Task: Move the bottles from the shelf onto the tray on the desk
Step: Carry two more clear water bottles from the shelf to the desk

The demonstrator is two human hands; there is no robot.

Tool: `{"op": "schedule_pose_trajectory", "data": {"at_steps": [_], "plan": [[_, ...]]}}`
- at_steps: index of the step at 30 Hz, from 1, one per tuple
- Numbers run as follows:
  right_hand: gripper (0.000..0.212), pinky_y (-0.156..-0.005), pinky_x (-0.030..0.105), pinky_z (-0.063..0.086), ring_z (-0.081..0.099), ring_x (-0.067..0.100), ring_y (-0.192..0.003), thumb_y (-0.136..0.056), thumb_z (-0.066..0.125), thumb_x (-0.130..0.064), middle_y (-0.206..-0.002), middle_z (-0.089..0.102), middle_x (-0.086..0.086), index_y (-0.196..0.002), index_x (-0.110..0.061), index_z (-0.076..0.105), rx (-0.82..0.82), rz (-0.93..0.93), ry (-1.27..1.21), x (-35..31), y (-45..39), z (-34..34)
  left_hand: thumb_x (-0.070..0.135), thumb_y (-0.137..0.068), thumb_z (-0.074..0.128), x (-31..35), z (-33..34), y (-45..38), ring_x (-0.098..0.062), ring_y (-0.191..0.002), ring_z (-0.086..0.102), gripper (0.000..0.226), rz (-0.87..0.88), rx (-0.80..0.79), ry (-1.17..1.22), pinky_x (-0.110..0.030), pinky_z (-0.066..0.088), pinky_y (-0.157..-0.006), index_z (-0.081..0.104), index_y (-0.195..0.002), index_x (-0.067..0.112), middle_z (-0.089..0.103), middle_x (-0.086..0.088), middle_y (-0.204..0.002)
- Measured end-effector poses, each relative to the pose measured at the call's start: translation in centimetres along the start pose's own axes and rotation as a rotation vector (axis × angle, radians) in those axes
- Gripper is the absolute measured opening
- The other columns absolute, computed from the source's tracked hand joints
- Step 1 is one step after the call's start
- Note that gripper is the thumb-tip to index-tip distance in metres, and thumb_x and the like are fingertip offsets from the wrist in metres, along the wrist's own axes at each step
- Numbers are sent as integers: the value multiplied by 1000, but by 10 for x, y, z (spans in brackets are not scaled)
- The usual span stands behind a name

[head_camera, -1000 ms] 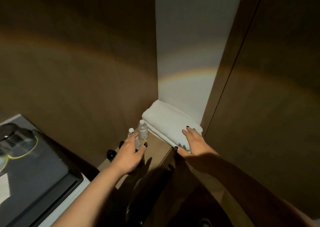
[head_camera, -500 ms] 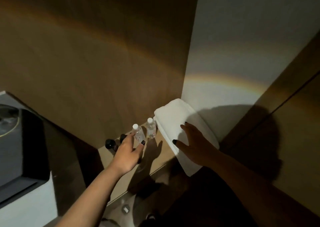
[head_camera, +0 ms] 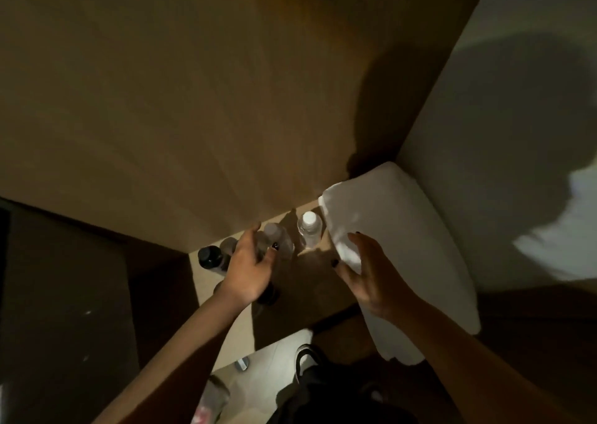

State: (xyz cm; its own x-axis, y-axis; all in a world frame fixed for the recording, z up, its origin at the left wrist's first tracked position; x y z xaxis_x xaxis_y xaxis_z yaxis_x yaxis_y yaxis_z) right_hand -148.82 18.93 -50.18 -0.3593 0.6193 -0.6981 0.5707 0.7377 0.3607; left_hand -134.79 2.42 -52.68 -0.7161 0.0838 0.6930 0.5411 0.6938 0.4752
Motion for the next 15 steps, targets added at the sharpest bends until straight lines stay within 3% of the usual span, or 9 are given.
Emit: {"op": "schedule_pose_trajectory", "data": {"at_steps": [2,3,5,9,15], "plan": [[32,-90,34,53,62,38,-107,-98,48,-29,-116,61,29,-116,-3,50,-8,-147,8,6,-20,13,23,-94,52,-8,8,-20,-22,-110,61,59,2,-2,-9,-46,49,-96,23,-146,27,55,-7,-129],[28,-93,35,51,59,35,-113,-97,49,-24,-124,58,26,-119,-6,49,-57,-86,-47,15,-31,24,21,-94,53,-10,12,-31,-23,-116,57,59,19,5,-20,-47,47,-99,25,-146,26,53,-6,-132],[43,-96,24,37,45,20,-124,-96,51,-26,-141,43,11,-136,-14,40,-4,-11,-46,32,-47,28,15,-93,54,-16,22,-49,-25,-129,46,59,55,19,-74,-48,41,-106,29,-145,25,44,-6,-141],[59,-99,20,28,33,15,-136,-95,50,-36,-152,29,2,-146,-19,26,-123,83,-105,78,-69,73,12,-94,51,-27,42,-86,-22,-142,27,58,107,33,-155,-39,27,-116,32,-145,30,25,-4,-155],[56,-94,21,32,40,14,-130,-95,47,-41,-148,35,3,-144,-19,31,-166,68,-93,93,-90,107,17,-96,49,-41,58,-115,-16,-135,36,49,182,108,-160,-25,27,-110,36,-142,20,39,-4,-147]]}}
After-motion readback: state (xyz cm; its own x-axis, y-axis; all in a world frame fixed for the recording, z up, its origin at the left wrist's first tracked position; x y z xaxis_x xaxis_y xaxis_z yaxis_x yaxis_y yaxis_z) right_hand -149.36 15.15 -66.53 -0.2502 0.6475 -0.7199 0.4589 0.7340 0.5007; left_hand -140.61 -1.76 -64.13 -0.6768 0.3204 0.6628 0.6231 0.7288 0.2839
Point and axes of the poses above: each hand's wrist, its own y-axis away from the middle knuckle, its own z-axis out of the palm, x = y × z, the point moved 10 cm from there along -y, towards the middle knuckle
